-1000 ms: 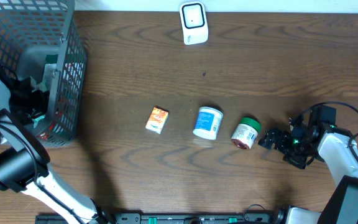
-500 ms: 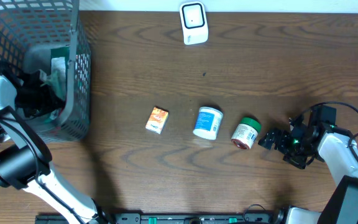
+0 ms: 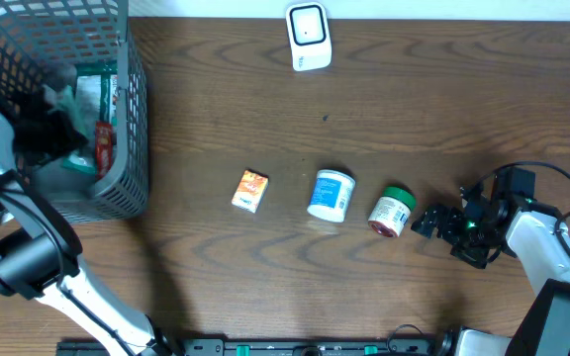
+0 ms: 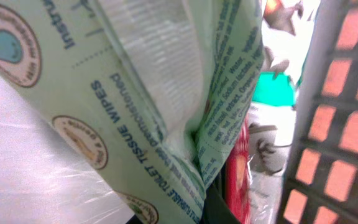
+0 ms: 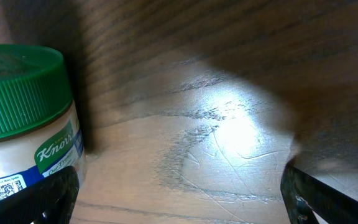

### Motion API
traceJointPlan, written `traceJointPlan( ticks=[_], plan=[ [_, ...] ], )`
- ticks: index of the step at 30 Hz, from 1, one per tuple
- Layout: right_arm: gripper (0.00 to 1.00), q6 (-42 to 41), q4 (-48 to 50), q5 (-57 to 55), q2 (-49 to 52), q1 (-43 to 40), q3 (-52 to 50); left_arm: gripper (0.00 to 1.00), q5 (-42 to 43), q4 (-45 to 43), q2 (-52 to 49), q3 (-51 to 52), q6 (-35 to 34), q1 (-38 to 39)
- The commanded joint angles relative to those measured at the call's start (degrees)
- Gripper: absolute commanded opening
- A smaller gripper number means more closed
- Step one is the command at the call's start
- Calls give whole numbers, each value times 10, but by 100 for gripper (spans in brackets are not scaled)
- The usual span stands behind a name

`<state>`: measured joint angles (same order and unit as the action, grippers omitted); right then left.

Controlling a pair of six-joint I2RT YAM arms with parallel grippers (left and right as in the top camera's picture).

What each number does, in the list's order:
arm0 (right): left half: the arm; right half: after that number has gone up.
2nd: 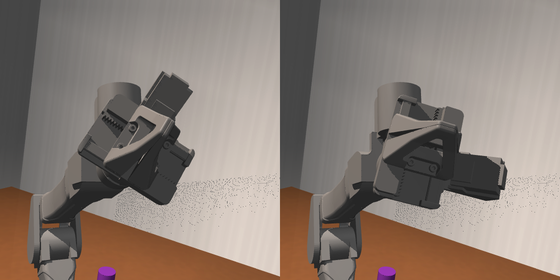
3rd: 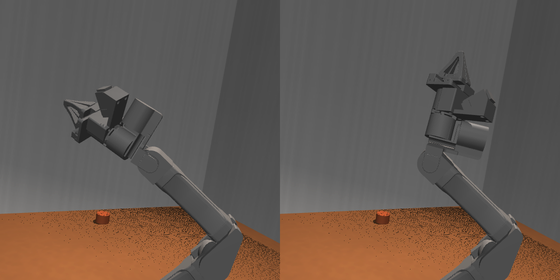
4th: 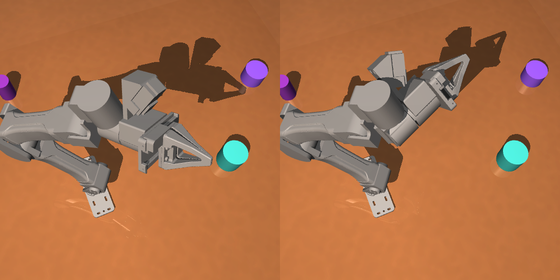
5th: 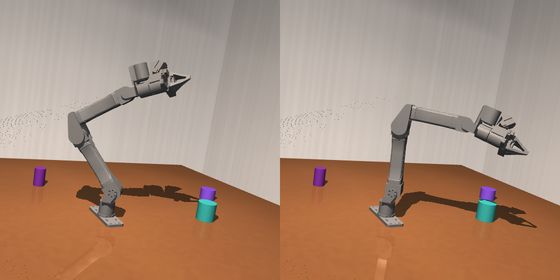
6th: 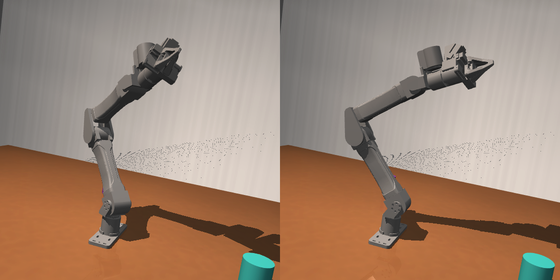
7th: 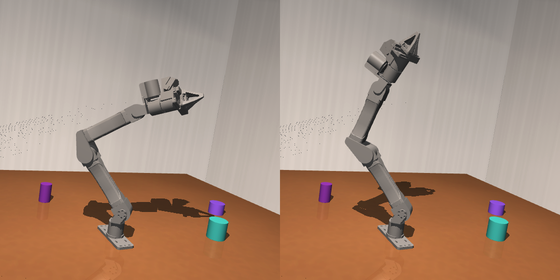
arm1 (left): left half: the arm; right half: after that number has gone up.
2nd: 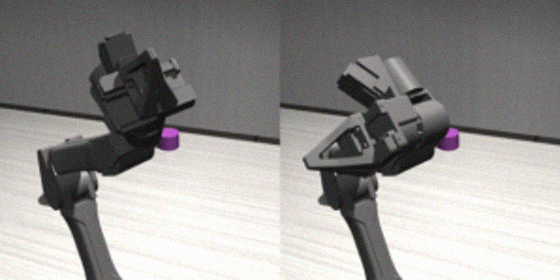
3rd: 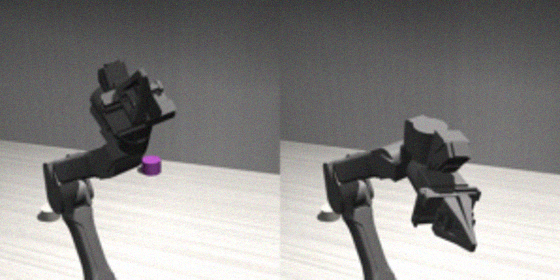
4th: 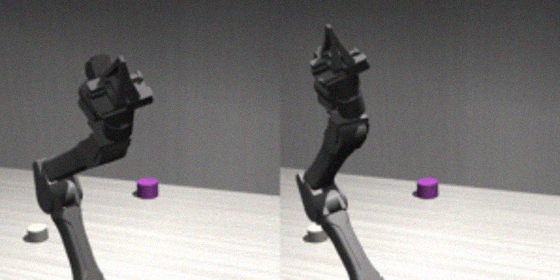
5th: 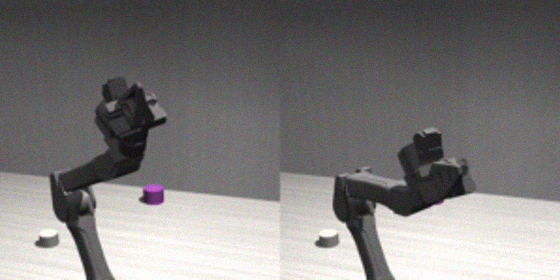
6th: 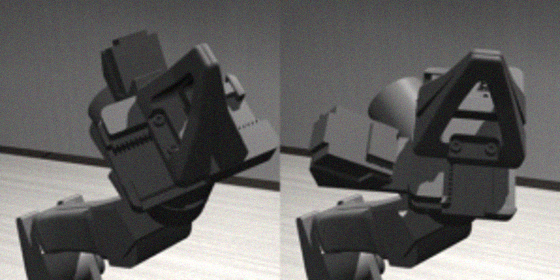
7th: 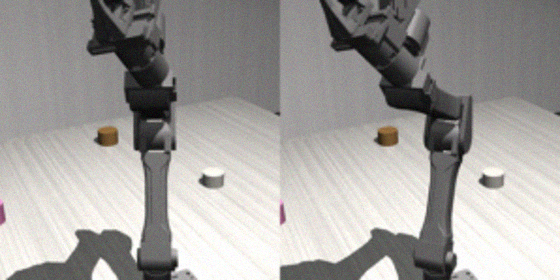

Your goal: Scan the item barcode

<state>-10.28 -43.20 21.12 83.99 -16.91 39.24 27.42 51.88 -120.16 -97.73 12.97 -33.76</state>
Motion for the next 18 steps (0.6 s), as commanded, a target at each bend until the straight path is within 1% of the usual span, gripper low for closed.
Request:
traceJointPlan(
  ticks=[1, 8, 13, 18],
  plan=[
    [99, -6, 1, 2, 0, 5, -1, 7, 19, -6, 49, -38, -48, -25],
    [99, -6, 1, 2, 0, 5, -1, 7, 19, -26, 104, -39, -75, -50],
    [99, -6, 1, 2, 0, 5, -1, 8, 20, -52, 145, -39, -103, -49],
    [99, -6, 1, 2, 0, 5, -1, 7, 20, -62, 196, -39, -108, -42]
  ],
)
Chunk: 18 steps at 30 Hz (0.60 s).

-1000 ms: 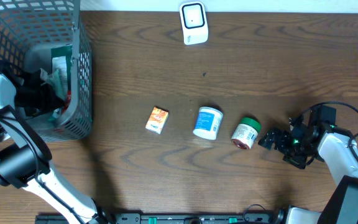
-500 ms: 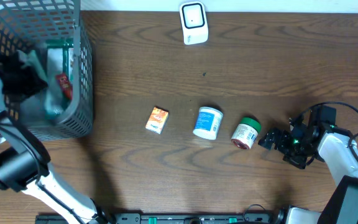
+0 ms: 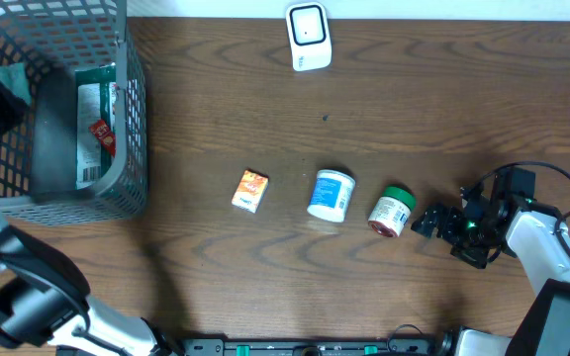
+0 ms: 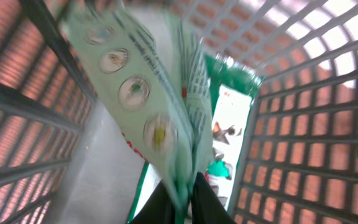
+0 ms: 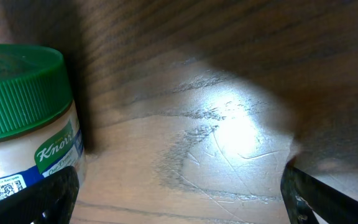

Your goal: Scan the item barcode

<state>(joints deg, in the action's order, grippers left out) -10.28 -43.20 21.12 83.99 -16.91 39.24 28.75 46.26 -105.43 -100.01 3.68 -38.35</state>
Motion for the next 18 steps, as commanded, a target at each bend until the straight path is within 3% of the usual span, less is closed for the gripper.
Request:
traceJointPlan(
  ticks=[1, 11, 13, 16, 17, 18],
  plan=[
    [99, -6, 1, 2, 0, 5, -1, 7, 6, -7, 59, -16, -20, 6],
    [99, -6, 1, 2, 0, 5, -1, 7, 5, 18, 207, -16, -60, 112],
    [99, -6, 1, 2, 0, 5, -1, 7, -46, 29, 226, -16, -63, 142],
    [99, -6, 1, 2, 0, 5, -1, 8, -192, 16, 230, -16, -70, 175],
    [99, -6, 1, 2, 0, 5, -1, 14, -214, 9, 225, -16, -65, 178],
    [99, -6, 1, 2, 0, 5, -1, 34, -217, 7, 220, -16, -56, 178]
  ],
)
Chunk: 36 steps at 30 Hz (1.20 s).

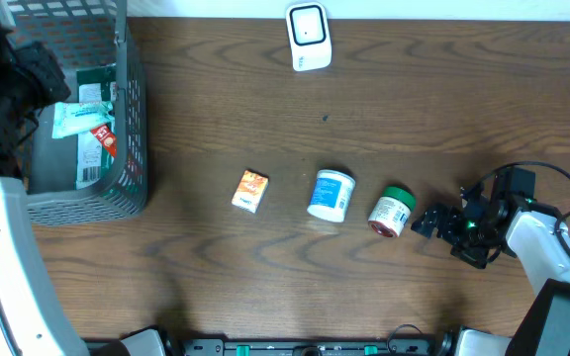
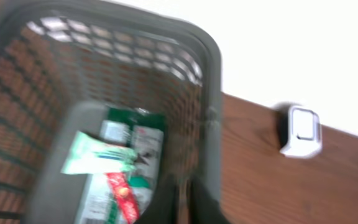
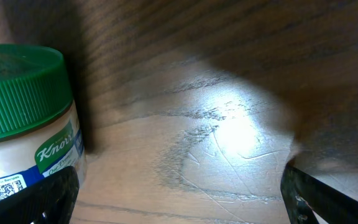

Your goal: Scan the item barcode

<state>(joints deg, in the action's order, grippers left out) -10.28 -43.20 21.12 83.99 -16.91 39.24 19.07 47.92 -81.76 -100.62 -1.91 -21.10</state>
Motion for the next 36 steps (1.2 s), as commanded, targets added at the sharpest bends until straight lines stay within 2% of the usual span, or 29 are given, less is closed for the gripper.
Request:
traceJointPlan(
  ticks=[1, 2, 3, 6, 11, 18, 22, 29, 34, 35, 36],
  plan=[
    [99, -6, 1, 2, 0, 5, -1, 52, -124, -12, -24, -10, 9, 5],
    [99, -6, 1, 2, 0, 5, -1, 65, -123, -17, -32, -10, 12, 1],
    [99, -6, 1, 2, 0, 5, -1, 71, -123, -23, -44, -10, 12, -3],
    [99, -6, 1, 2, 0, 5, -1, 76, -123, -47, -85, -10, 12, -17],
    [99, -7, 1, 2, 0, 5, -1, 77, -123, -96, -182, -10, -47, -41],
    [99, -6, 1, 2, 0, 5, -1, 78, -123, -117, -305, -10, -60, -34],
    [99, -6, 1, 2, 0, 5, -1, 78, -123, -125, -377, -10, -110, -30],
    [99, -6, 2, 2, 0, 5, -1, 78, -123, -156, -467, -10, -153, -20],
    [99, -6, 2, 2, 0, 5, -1, 79, -125, -157, -495, -10, -155, -17],
    [99, -6, 2, 2, 0, 5, -1, 78, -125, -156, -495, -10, -155, -17],
    [99, -6, 2, 2, 0, 5, -1, 64, -125, -157, -492, -10, -153, -17]
  ],
)
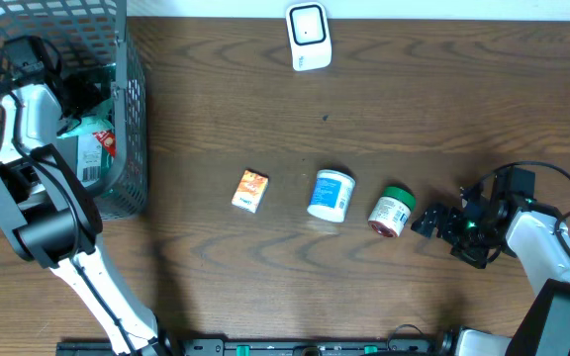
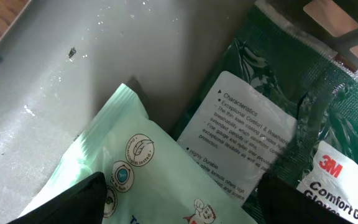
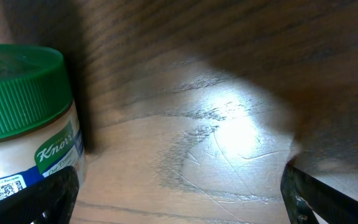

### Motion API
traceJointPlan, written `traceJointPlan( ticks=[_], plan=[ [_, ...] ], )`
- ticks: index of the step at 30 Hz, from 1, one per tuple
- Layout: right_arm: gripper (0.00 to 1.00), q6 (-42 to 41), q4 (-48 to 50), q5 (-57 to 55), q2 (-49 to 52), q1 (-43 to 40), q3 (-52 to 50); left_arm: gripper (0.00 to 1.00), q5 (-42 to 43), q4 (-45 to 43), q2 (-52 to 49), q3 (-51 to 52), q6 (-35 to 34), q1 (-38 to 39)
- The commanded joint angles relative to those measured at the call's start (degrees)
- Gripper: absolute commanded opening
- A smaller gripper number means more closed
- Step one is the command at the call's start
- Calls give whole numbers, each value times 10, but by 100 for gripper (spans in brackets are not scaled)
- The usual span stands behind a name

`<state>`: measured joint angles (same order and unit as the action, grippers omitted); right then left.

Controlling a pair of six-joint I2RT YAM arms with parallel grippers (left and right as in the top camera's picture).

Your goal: Scan the item barcode

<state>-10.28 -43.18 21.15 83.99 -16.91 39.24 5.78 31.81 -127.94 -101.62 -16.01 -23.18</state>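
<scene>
My left gripper (image 2: 179, 202) is down inside the grey basket (image 1: 132, 119), open. A pale green pack of tissue wipes (image 2: 160, 180) lies flat between its fingers (image 2: 73, 202), and it holds nothing. In the overhead view the left gripper (image 1: 85, 97) hangs over the wipes pack (image 1: 94, 129). The white scanner (image 1: 308, 37) stands at the table's far edge. My right gripper (image 1: 431, 223) rests open on the table just right of a green-lidded jar (image 1: 392, 211). The jar (image 3: 23, 124) fills the left of the right wrist view, beside the right gripper (image 3: 179, 199).
In the basket also lie a dark green packet with a white label (image 2: 247, 124) and a 3M glove pack (image 2: 347, 180). On the table stand a small orange box (image 1: 250, 190) and a white tub with blue print (image 1: 332, 194). The basket's mesh walls surround the left arm.
My left gripper was high above the basket with its fingers together and empty. Now it is low inside the basket, open over the wipes pack. The right arm has not moved.
My left gripper was shut on the wipes pack deep in the basket. Then the pack hung from it, lifted within the basket. Then the pack lay back in the basket with the gripper high above. Now the gripper straddles the pack, open. The right arm stayed still.
</scene>
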Motion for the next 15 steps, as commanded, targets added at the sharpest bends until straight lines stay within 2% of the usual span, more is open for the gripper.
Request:
traceJointPlan(
  ticks=[1, 3, 11, 12, 15],
  plan=[
    [99, -6, 2, 2, 0, 5, -1, 43, 8, 5, -26, 0, -10, 3],
    [99, -6, 2, 2, 0, 5, -1, 8, 8, 9, -10, 0, -6, 0],
    [99, -6, 1, 2, 0, 5, -1, 7, 7, 20, 116, 0, -6, -4],
    [99, -7, 1, 2, 0, 5, -1, 11, 7, 30, 132, 0, -6, -4],
    [99, -7, 1, 2, 0, 5, -1, 60, -7, 82, 170, 0, -21, -2]
  ],
)
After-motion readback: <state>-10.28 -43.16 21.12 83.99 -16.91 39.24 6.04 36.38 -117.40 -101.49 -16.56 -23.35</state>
